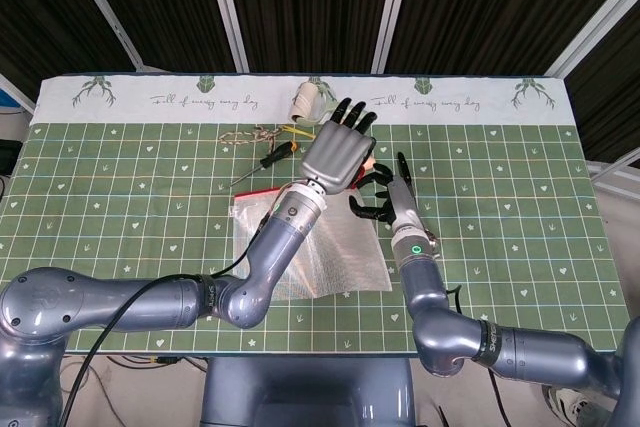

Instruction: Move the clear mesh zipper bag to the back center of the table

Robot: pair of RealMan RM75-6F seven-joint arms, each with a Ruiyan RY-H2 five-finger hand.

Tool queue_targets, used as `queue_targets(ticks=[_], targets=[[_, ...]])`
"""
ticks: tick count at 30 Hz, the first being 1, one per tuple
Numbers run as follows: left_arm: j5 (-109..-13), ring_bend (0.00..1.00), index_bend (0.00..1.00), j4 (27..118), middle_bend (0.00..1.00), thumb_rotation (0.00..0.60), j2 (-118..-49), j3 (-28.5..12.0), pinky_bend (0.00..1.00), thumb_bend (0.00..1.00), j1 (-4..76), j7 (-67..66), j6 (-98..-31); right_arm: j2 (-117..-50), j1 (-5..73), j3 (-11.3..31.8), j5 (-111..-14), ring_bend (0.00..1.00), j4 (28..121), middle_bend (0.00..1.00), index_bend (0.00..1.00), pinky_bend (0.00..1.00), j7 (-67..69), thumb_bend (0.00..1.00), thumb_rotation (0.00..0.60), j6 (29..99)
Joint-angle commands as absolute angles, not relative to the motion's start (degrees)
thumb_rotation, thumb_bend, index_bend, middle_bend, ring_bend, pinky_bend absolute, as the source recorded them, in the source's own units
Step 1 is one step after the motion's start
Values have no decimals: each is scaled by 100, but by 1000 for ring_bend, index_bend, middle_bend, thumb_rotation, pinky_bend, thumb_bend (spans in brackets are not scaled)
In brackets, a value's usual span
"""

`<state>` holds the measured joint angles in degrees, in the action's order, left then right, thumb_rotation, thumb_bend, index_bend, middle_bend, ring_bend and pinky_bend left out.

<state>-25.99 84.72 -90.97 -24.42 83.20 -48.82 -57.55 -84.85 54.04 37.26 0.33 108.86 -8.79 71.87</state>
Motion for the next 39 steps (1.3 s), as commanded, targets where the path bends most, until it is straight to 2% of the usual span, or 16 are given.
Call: queue_targets(ticks=[1, 28, 39], targets=[[-2589, 0, 615, 8468, 140, 600, -9086, -2430, 0, 524, 8328, -4872, -5759, -8499, 5411, 3751, 44, 0, 10870, 107, 509, 212, -892, 487, 600, 7202], [-2551, 0, 617, 8570, 138, 600, -8964, -2317, 0, 525, 8392, -4761, -5832, -8490, 5338, 3970, 178, 0, 10946, 135, 600, 212, -938, 533, 600, 7216], [-2535, 0, 619, 8756, 137, 600, -8843, -2172, 0, 525, 8236, -4689, -5923, -8398, 5254, 4142, 180, 0, 11122, 136, 602, 212, -818, 537, 600, 7185]])
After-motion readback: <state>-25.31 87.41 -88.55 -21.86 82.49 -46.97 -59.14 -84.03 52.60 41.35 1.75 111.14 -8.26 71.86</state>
